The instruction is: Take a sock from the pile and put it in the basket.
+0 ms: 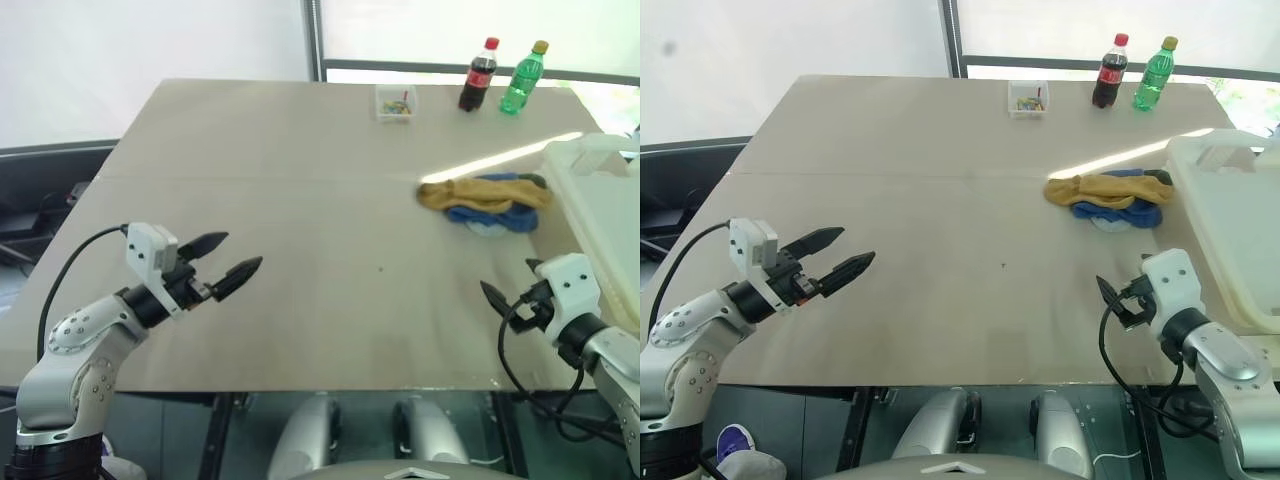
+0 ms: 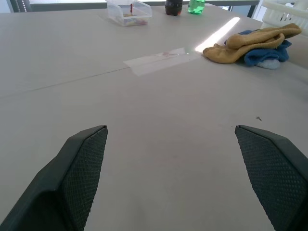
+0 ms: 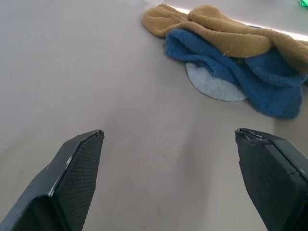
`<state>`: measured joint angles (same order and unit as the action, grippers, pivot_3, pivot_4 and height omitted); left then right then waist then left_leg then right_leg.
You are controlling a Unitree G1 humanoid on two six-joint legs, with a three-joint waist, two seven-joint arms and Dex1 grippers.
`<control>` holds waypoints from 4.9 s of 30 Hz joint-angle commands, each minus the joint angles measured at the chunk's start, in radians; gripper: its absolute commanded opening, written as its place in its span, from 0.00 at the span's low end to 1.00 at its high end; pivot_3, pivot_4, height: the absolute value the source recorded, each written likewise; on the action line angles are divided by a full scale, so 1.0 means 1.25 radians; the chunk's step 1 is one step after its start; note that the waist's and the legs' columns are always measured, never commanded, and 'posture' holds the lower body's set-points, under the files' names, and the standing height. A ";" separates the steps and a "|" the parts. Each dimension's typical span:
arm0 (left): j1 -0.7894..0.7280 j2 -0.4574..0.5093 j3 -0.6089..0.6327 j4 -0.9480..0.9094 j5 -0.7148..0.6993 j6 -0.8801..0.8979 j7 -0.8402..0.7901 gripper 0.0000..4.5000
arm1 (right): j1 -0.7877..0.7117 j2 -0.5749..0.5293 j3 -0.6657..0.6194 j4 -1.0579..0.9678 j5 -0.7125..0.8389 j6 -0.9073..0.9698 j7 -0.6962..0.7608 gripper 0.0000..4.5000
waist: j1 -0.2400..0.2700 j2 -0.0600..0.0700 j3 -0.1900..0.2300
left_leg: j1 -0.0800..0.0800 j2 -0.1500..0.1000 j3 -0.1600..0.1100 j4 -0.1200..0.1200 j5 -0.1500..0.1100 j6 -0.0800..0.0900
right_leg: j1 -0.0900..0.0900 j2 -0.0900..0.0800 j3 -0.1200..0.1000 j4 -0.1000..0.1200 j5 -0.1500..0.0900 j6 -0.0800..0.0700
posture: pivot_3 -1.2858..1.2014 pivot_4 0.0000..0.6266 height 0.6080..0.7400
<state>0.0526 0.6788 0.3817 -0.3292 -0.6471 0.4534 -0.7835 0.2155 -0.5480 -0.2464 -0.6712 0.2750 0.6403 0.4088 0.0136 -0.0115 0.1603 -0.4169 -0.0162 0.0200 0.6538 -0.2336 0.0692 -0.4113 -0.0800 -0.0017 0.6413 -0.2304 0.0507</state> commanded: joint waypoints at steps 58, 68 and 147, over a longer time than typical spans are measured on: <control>0.115 0.004 -0.017 -0.138 -0.081 -0.018 -0.123 1.00 | -0.727 -0.118 0.271 0.904 -0.346 -0.383 0.113 0.34 | -0.007 0.001 0.001 | 0.000 -0.001 0.002 -0.001 0.000 0.000 | 0.000 0.000 -0.002 0.000 0.000 0.000 | 0.52 0.24 0.91; 0.137 -0.008 -0.017 -0.160 -0.085 -0.020 -0.110 1.00 | -0.746 -0.098 0.251 0.857 -0.278 -0.324 0.188 0.01 | -0.016 0.001 0.001 | 0.000 -0.001 0.002 -0.001 0.000 0.000 | 0.000 0.000 -0.001 0.000 0.000 0.000 | 0.52 0.24 0.91; -0.001 0.012 -0.208 -0.026 0.088 -0.076 -0.154 1.00 | -0.428 -0.020 0.449 0.312 -0.059 -0.224 0.416 0.79 | 0.001 -0.002 0.002 | -0.002 -0.003 -0.002 -0.001 0.000 0.001 | 0.000 -0.004 -0.005 -0.002 0.000 0.000 | 0.52 0.24 0.91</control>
<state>0.0496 0.6841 0.1076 -0.3376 -0.5153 0.3635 -0.9626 -0.3273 -0.5515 0.3512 -0.2243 0.1709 0.3910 0.8882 0.0149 -0.0135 0.1624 -0.4189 -0.0205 0.0178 0.6526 -0.2342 0.0702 -0.4115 -0.0854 -0.0078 0.6389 -0.2300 0.0508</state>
